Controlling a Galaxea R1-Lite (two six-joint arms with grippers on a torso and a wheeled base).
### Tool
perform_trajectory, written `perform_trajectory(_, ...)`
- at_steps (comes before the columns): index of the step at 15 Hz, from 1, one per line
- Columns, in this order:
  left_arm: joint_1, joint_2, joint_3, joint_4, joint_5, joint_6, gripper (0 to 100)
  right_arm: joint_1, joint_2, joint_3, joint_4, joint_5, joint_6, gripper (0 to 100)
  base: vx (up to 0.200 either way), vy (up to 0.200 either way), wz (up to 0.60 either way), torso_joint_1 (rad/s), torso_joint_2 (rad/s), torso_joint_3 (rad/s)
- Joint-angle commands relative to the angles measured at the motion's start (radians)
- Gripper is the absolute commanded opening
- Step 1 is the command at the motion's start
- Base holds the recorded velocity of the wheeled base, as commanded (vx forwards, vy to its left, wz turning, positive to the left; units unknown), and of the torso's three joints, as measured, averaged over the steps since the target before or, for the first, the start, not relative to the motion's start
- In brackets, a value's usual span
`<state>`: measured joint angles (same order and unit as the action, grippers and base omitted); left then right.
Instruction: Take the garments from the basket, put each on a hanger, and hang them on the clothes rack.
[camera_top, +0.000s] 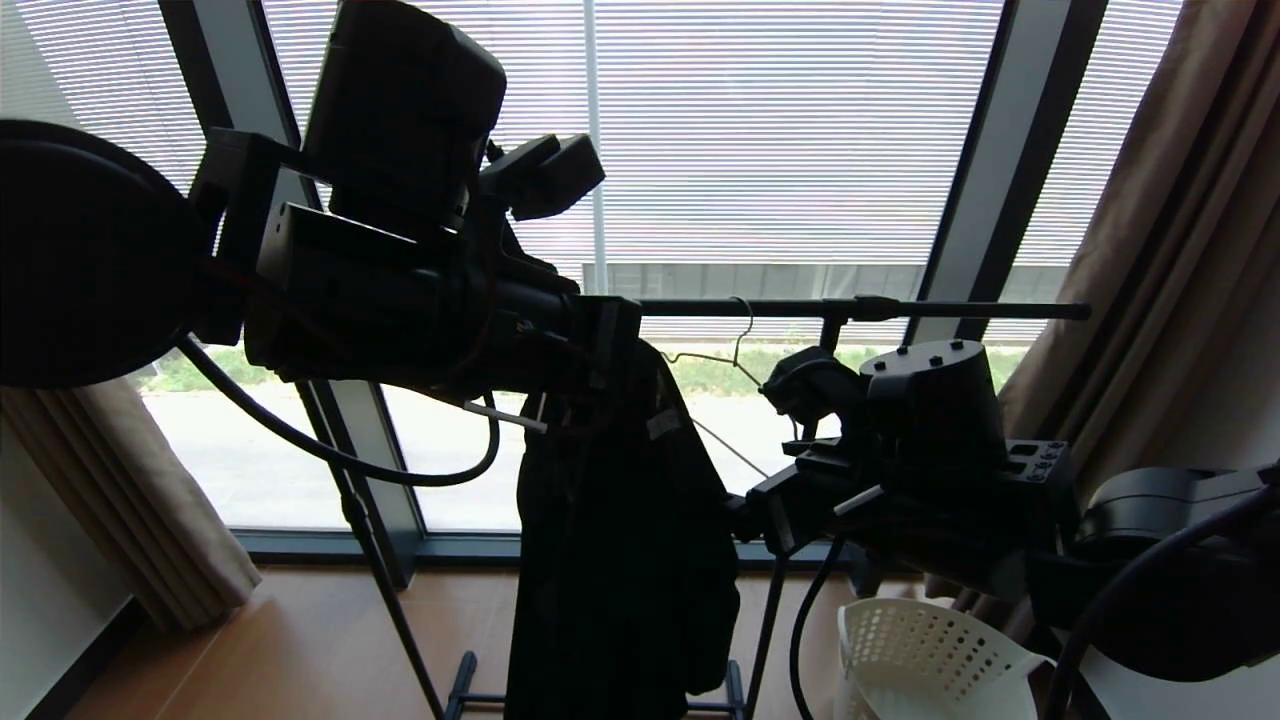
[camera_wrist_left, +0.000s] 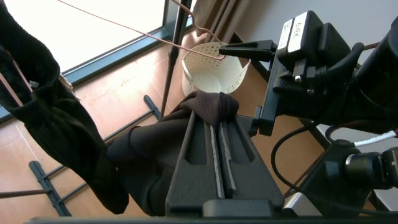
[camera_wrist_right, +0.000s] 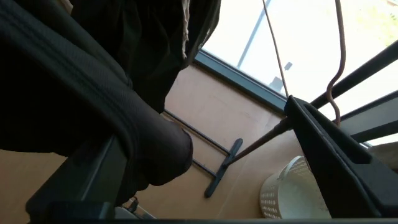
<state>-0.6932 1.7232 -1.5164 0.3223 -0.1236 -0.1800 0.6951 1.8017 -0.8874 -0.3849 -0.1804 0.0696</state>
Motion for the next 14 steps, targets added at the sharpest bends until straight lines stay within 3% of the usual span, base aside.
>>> perform_trajectory(1,0.0,-0.001,0.002,0.001,-0.001,-0.001,0,0.0,-0.001,0.002,0.0,-0.001,0.001,0,0.0,0.0,0.0,0.0,0.0,0.0)
perform_trajectory(5,0.0,-0.002,0.027,0.0,-0.01,0.004,0,-0.014,-0.025,0.019,-0.023,-0.004,0.003,0,0.0,0.0,0.0,0.0,0.0,0.0)
perform_trajectory(7,0.02,-0.007,0.104,-0.055,-0.11,0.001,0,-0.091,-0.094,0.134,-0.137,-0.002,0.029,0,0.0,0.0,0.0,0.0,0.0,0.0)
perform_trajectory(9,0.02,-0.008,0.168,-0.109,-0.2,0.004,0,-0.106,-0.147,0.185,-0.18,0.001,0.052,0,0.0,0.0,0.0,0.0,0.0,0.0)
perform_trajectory(12,0.0,0.019,0.185,-0.134,-0.231,0.005,0,-0.124,-0.212,0.194,-0.177,-0.005,0.055,0,0.0,0.0,0.0,0.0,0.0,0.0)
perform_trajectory(13,-0.012,0.019,0.188,-0.132,-0.229,0.004,100,-0.151,-0.22,0.202,-0.181,-0.007,0.055,0,0.0,0.0,0.0,0.0,0.0,0.0)
perform_trajectory(14,-0.016,0.019,0.196,-0.134,-0.229,0.004,100,-0.167,-0.231,0.212,-0.184,-0.007,0.056,0,0.0,0.0,0.0,0.0,0.0,0.0)
